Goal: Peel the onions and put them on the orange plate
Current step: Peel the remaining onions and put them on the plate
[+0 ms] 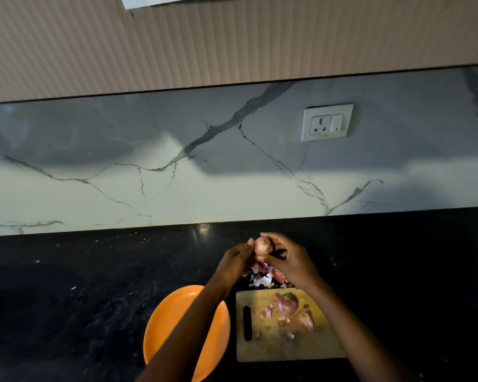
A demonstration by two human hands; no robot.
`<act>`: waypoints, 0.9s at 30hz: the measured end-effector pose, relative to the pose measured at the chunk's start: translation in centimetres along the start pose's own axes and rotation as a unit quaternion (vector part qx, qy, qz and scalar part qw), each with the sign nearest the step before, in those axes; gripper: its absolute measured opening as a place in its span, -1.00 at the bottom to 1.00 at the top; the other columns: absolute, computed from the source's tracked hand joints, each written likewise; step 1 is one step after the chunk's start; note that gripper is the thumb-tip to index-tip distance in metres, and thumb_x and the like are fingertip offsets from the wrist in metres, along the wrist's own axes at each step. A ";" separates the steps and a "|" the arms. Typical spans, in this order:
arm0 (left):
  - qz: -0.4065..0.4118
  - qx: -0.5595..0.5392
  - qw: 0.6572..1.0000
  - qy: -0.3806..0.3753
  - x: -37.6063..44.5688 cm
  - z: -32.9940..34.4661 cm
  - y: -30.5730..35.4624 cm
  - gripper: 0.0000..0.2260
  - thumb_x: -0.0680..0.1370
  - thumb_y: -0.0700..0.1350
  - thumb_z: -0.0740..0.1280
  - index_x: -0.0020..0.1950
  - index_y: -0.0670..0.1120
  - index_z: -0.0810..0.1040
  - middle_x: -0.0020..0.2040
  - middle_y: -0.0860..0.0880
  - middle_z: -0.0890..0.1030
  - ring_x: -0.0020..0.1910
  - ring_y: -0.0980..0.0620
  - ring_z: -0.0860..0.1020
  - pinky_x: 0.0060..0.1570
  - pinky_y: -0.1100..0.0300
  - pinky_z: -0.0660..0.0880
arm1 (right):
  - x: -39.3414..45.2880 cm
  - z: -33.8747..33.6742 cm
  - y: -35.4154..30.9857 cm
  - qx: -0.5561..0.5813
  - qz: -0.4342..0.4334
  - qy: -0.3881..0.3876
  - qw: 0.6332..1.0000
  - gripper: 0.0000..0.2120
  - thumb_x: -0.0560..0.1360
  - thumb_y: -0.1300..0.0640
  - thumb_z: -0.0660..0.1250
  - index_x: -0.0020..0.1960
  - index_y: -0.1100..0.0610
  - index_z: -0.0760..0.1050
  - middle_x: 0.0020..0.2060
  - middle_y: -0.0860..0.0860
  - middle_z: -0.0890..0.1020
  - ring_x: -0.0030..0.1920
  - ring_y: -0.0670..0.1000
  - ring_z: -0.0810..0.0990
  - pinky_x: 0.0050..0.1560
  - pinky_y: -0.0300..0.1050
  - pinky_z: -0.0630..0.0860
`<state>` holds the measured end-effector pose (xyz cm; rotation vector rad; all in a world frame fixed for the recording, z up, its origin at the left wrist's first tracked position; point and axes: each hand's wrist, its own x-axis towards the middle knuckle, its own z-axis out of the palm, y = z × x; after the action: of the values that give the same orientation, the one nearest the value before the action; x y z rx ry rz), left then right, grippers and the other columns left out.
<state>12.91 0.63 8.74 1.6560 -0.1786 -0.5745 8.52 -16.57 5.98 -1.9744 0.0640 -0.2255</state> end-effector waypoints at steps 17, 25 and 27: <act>0.153 0.108 0.977 0.101 0.4 -1.2 -0.8 -0.89 0.53 -0.09 0.47 0.04 -0.04 0.74 -0.09 0.03 0.74 -0.06 0.09 0.69 -0.05 0.23 0.57 | -0.4 -1.2 -1.0 0.050 0.014 -0.007 0.999 -0.46 0.29 0.14 0.65 0.20 -0.12 0.57 0.11 -0.13 0.70 0.18 -0.21 0.62 0.10 -0.33 0.52; 0.146 0.082 0.980 0.104 0.3 -1.2 -1.0 -0.92 0.49 -0.18 0.50 -0.03 -0.15 0.72 -0.15 -0.01 0.73 -0.19 0.14 0.65 -0.17 0.29 0.55 | -0.7 -1.0 -1.0 0.075 0.016 -0.009 0.997 -0.46 0.28 0.17 0.65 0.20 -0.06 0.58 0.09 -0.06 0.71 0.16 -0.14 0.65 0.13 -0.21 0.58; 0.145 0.078 0.981 0.104 0.4 -1.1 -1.0 -0.94 0.49 -0.22 0.50 -0.05 -0.17 0.71 -0.16 -0.03 0.73 -0.17 0.09 0.67 -0.14 0.22 0.59 | -0.6 -0.9 -1.0 0.093 0.020 -0.006 0.995 -0.46 0.29 0.22 0.64 0.20 -0.02 0.58 0.08 -0.03 0.71 0.14 -0.10 0.67 0.14 -0.18 0.59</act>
<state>13.55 1.65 7.74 1.7889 -0.3116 -0.1682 7.67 -16.87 7.14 -1.7881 0.0709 -0.1863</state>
